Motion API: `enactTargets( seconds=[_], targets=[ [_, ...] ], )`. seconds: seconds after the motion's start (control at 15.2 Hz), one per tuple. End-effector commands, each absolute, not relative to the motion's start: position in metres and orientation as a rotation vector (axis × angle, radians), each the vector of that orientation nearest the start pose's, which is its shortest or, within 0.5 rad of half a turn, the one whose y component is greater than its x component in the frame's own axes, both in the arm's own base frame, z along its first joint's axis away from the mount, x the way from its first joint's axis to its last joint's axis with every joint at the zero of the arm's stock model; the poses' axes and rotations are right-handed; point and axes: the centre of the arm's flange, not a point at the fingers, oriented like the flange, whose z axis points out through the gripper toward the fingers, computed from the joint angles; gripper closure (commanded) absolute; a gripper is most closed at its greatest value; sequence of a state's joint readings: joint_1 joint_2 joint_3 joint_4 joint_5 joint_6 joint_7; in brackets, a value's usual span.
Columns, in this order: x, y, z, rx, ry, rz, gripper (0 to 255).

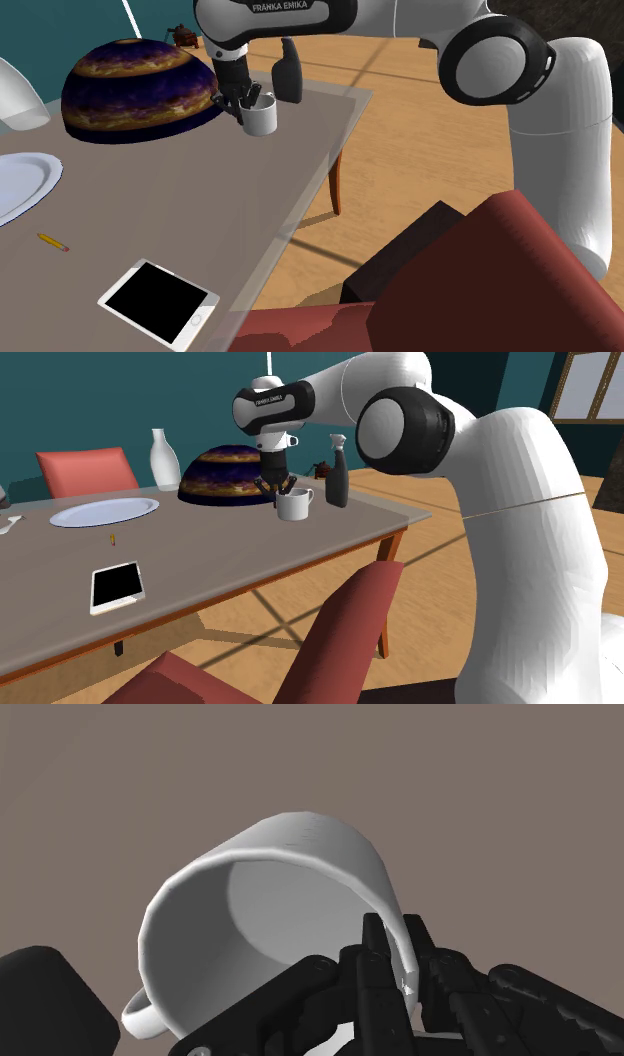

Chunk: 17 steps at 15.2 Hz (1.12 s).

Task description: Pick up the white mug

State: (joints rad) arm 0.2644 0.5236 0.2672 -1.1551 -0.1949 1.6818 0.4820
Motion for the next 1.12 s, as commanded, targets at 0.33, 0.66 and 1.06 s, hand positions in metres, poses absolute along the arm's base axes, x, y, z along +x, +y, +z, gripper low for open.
enactTargets(
  seconds=[0.33, 0.66, 1.06],
  targets=[
    [0.641, 0.300, 0.540, -3.185, -0.054, -0.073, 255],
    [0.641, 0.300, 0.567, -3.185, -0.054, -0.073, 255],
    [0.640, 0.300, 0.588, -3.185, -0.054, -0.073, 255]
  ],
)
